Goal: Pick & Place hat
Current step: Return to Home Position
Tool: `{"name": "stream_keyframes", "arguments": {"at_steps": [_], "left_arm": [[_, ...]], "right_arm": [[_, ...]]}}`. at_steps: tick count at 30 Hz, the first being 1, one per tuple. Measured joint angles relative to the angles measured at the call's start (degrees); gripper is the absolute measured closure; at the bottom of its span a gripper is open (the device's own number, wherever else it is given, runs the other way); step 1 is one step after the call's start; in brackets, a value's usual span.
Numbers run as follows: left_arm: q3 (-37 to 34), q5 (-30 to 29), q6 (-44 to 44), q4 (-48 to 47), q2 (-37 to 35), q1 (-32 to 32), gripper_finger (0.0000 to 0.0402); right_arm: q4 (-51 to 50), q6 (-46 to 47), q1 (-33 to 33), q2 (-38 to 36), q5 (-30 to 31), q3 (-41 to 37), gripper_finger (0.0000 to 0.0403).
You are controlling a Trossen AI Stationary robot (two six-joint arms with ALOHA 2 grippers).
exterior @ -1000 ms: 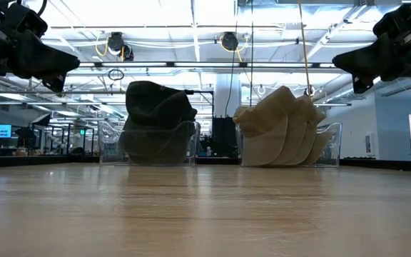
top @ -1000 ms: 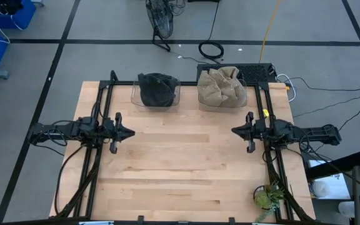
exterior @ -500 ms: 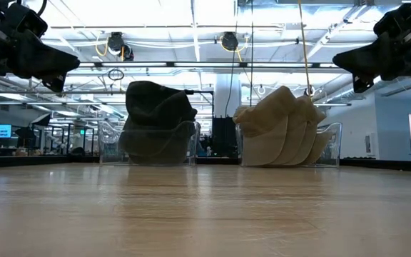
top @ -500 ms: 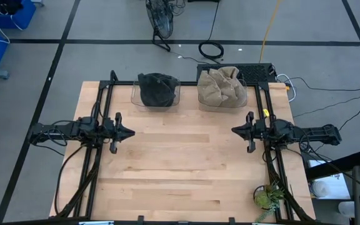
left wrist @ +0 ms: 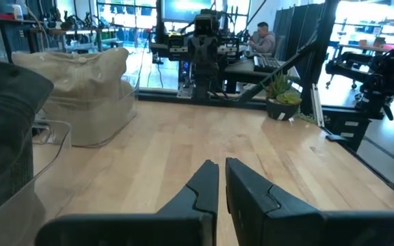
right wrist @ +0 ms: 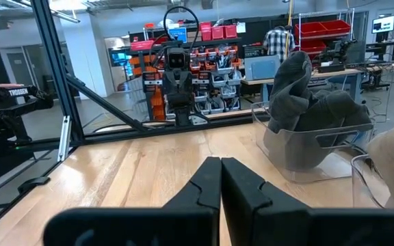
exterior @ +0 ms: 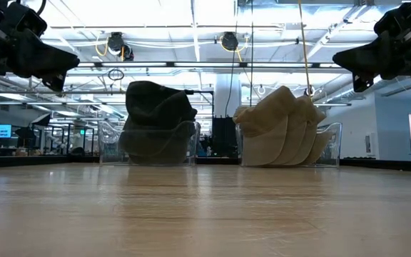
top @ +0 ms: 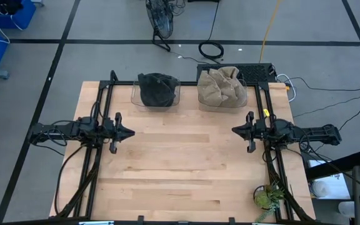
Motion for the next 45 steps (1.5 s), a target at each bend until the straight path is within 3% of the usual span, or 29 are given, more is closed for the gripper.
{"name": "stream_keyframes", "arguments": {"at_steps": [13,45], "left_arm": [[-3.02,0.00,-0.02,8.97,0.04,1.09,0.0366],[-3.04,0.00,-0.02,8.90,0.52,2.60,0.0366]], "right_arm": [[0.28,-0.01,0.01,0.02,-0.04,0.00,0.0403],[0.48,-0.02,0.02,0.02,-0.04,0.00,0.0403]]}}
